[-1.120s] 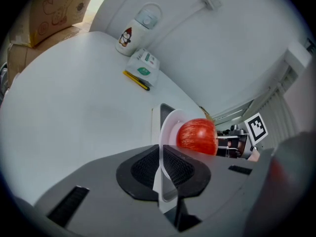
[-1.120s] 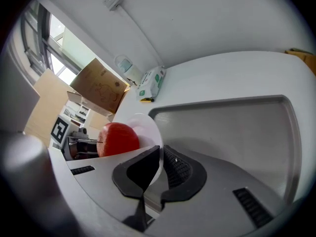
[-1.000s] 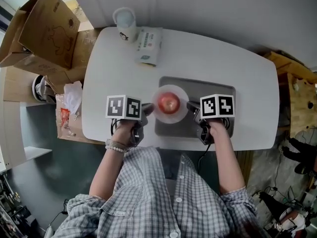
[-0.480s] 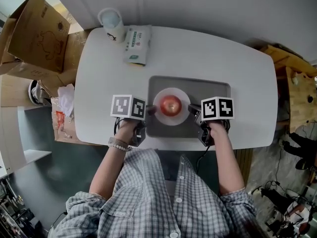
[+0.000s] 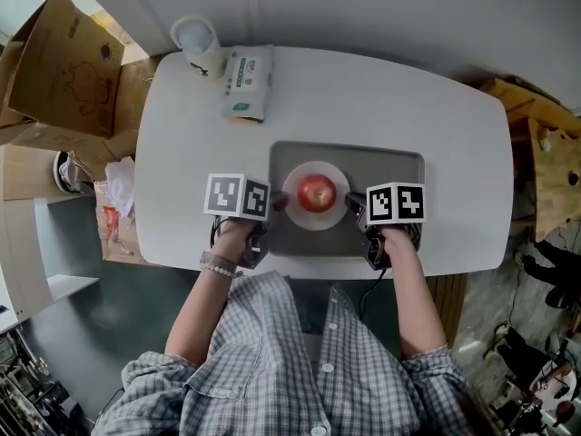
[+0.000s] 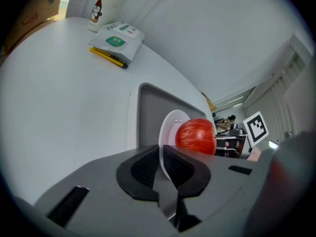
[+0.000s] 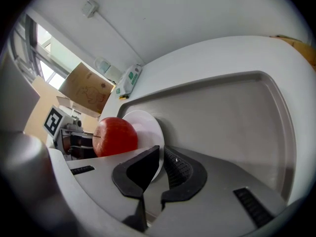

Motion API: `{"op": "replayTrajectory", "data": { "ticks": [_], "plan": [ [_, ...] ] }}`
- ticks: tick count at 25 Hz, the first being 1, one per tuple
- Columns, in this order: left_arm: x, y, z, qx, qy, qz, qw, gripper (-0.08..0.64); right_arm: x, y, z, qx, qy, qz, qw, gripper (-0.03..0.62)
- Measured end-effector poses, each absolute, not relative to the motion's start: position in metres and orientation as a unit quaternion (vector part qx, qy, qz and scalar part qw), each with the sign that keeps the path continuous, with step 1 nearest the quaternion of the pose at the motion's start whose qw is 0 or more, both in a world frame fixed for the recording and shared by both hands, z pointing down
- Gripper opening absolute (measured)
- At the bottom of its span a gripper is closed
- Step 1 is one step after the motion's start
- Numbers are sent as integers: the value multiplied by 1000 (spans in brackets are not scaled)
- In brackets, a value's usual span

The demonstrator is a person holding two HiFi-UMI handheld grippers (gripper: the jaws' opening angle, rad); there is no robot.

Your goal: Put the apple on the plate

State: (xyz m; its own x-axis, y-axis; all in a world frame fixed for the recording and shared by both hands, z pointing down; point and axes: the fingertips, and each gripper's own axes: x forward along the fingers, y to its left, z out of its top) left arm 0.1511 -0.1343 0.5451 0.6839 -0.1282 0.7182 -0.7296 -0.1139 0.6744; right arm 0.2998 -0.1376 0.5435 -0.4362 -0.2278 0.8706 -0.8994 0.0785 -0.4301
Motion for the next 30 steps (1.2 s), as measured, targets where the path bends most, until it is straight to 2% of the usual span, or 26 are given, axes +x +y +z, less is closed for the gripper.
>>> {"op": "replayTrajectory", "data": {
  "ticks": [22, 30],
  "plan": [
    [154, -136, 538, 726, -296, 237, 574, 35, 298, -141, 539, 474, -696, 443, 308, 40],
    [154, -136, 531, 730, -286, 192, 590, 104, 293, -139, 541, 480, -703, 433, 297, 40]
  ]
}}
